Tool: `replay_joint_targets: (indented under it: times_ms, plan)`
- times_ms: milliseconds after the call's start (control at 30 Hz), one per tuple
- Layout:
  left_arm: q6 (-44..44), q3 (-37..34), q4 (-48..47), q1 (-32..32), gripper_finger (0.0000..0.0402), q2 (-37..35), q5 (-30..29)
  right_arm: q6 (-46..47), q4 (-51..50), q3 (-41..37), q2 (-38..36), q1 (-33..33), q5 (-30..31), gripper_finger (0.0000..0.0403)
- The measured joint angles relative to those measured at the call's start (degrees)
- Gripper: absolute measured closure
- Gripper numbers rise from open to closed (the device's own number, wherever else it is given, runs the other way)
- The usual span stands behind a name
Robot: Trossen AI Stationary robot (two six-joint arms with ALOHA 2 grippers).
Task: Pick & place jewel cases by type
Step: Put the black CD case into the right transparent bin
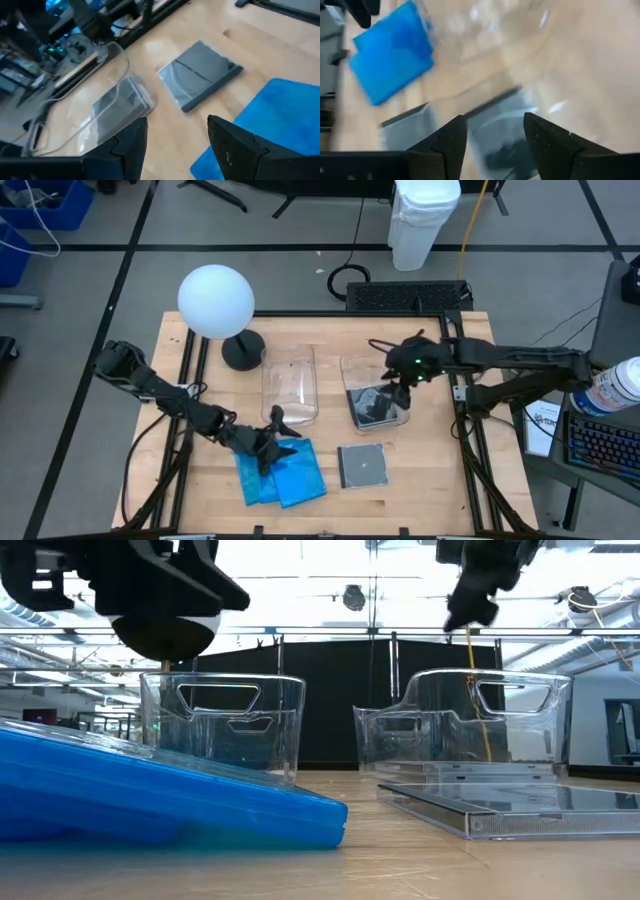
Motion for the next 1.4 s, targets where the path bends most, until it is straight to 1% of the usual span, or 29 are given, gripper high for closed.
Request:
replay_joint_targets:
  times_ms: [67, 133, 200, 300, 400, 467, 567, 633, 733, 833, 900, 1000, 1067, 1133, 1200, 1267, 1367, 1400]
  plan:
    - [-0.4, 0.0, -1.2, -0.5, 0.0190, 0.0, -1.7, -6.2, 2.3, -0.6, -2.3, 1.3, 4.5, 0.0230]
    - [-0.2, 0.0, -0.7, -0.9, 0.0190, 0.0, -2.5, -10.3, 7.7, -3.3, -4.7, 2.4, 7.1, 0.0246]
    - [0.7, 0.0, 0.2, -1.0, 0.0190, 0.0, -2.5, -11.3, 13.9, -6.7, -6.6, 3.1, 7.5, 0.0268]
    - [0.6, 0.0, 2.7, -1.0, 0.0190, 0.0, -2.5, -11.4, 21.7, -11.5, -8.8, 4.4, 6.0, 0.0314]
    - [-0.8, 0.0, 5.8, -1.0, 0.0190, 0.0, -2.5, -12.7, 26.3, -16.4, -9.8, 7.2, 5.8, 0.0371]
    - [-2.9, 0.0, 7.4, -1.0, 0.0190, 0.0, -2.4, -14.4, 29.2, -19.7, -9.9, 9.8, 5.9, 0.0394]
    - [-6.7, 0.0, 8.7, -1.0, 0.0190, 0.0, -2.3, -13.9, 35.4, -23.8, -9.2, 13.9, 6.4, 0.0394]
    - [-9.0, 0.0, 9.6, -1.0, 0.0190, 0.0, -2.1, -13.3, 40.4, -26.3, -8.2, 17.3, 7.8, 0.0399]
    - [-12.2, 0.0, 11.0, -1.0, 0.0190, 0.0, -1.7, -13.3, 48.3, -29.4, -5.9, 23.3, 11.5, 0.0401]
    - [-14.0, 0.7, 12.9, -1.8, 0.0190, 2.1, 0.3, -13.5, 55.6, -31.2, -2.7, 29.7, 15.9, 0.0402]
    - [-13.6, 3.2, 12.3, -3.5, 0.0190, 4.9, 1.6, -13.6, 59.1, -31.3, 0.1, 34.2, 19.3, 0.0402]
    - [-9.3, 9.6, 11.7, -6.1, 0.0190, 10.7, 1.3, -15.1, 64.2, -31.3, 3.8, 40.2, 25.2, 0.0402]
    - [-7.4, 14.6, 8.2, -7.1, 0.0190, 14.8, 0.9, -15.9, 66.2, -31.3, 5.8, 42.8, 28.7, 0.0402]
    - [-8.4, 19.9, 3.2, -7.3, 0.0190, 18.9, 0.4, -16.1, 68.2, -31.4, 7.4, 44.4, 31.6, 0.0402]
    - [-10.6, 25.0, -2.4, -7.0, 0.0190, 22.2, -0.2, -14.8, 68.8, -31.3, 8.3, 45.3, 33.2, 0.0402]
    - [-11.5, 30.1, -7.0, -6.4, 0.0190, 25.7, -0.2, -13.7, 68.6, -31.3, 9.3, 45.8, 33.0, 0.0402]
    - [-9.9, 36.3, -14.0, -5.1, 0.0190, 30.2, -0.3, -12.3, 68.0, -31.3, 10.8, 47.1, 33.4, 0.0402]
    - [-9.3, 38.0, -16.4, -4.6, 0.0190, 31.6, -0.3, -11.9, 68.2, -31.4, 11.3, 47.7, 35.4, 0.0402]
